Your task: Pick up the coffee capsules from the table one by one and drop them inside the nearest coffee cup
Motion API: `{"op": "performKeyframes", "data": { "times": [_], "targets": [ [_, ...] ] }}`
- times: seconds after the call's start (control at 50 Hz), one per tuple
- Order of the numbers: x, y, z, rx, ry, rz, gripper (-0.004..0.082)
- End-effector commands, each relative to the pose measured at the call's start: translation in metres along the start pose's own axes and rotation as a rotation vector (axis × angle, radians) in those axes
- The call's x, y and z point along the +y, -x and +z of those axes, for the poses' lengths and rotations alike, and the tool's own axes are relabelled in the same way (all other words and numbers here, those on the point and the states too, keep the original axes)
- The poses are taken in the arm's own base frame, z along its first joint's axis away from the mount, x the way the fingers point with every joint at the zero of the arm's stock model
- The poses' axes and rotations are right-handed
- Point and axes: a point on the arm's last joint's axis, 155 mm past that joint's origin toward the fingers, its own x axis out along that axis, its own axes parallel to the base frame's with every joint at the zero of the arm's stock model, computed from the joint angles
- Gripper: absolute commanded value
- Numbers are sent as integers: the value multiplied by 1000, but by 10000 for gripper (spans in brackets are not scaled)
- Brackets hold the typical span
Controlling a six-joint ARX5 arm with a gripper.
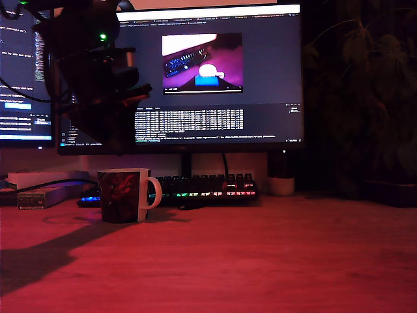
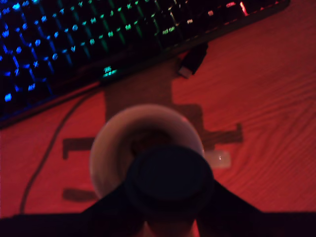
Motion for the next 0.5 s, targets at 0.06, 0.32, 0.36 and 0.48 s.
{"op": "performKeyframes", "data": {
  "times": [0.06, 0.32, 0.36, 0.48],
  "targets": [
    [2, -17, -10, 63, 2, -4, 161],
    [4, -22, -13, 77, 3, 3, 161],
    [4, -22, -13, 78, 4, 3, 161],
    [5, -22, -15, 87, 6, 3, 161]
  ]
}}
